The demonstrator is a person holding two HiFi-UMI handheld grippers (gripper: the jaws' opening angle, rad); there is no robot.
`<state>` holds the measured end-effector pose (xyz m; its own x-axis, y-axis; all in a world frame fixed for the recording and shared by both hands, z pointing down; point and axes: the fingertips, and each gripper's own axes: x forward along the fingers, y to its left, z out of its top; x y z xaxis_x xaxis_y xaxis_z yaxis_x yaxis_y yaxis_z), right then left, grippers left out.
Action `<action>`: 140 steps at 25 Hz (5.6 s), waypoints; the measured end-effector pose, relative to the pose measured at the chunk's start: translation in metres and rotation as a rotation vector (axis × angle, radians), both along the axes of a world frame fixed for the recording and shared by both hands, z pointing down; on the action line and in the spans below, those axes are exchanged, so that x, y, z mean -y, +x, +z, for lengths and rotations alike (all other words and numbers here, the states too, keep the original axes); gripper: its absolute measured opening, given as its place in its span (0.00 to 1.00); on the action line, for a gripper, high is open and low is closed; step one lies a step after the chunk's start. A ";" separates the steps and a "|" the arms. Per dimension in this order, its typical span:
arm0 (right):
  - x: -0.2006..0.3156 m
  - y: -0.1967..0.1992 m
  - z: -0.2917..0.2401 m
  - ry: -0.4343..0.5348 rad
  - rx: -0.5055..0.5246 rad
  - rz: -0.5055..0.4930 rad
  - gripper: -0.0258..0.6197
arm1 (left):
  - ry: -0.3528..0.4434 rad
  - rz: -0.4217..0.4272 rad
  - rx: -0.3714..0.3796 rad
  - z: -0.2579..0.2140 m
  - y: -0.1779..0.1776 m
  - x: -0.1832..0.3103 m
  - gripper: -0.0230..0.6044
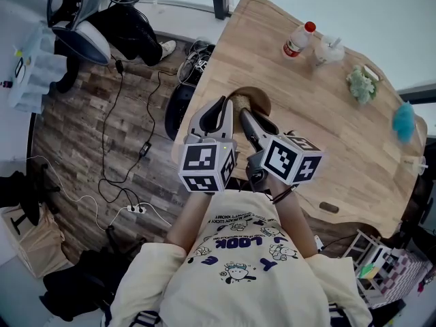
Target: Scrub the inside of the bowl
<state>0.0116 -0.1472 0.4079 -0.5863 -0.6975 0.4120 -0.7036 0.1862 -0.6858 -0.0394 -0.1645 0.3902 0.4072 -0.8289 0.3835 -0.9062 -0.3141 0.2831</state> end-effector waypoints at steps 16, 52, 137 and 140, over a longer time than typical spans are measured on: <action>0.015 0.032 0.000 0.214 -0.640 -0.057 0.14 | -0.036 0.003 -0.033 0.007 -0.001 -0.004 0.12; 0.006 -0.003 -0.008 0.327 -0.714 -0.238 0.14 | -0.031 0.024 -0.028 0.007 0.001 -0.001 0.12; 0.021 0.069 -0.018 0.285 -0.552 0.042 0.14 | -0.124 -0.094 -0.021 0.030 -0.026 0.011 0.12; 0.021 0.079 -0.014 0.261 -0.539 0.078 0.14 | -0.122 -0.085 -0.023 0.029 -0.023 0.011 0.11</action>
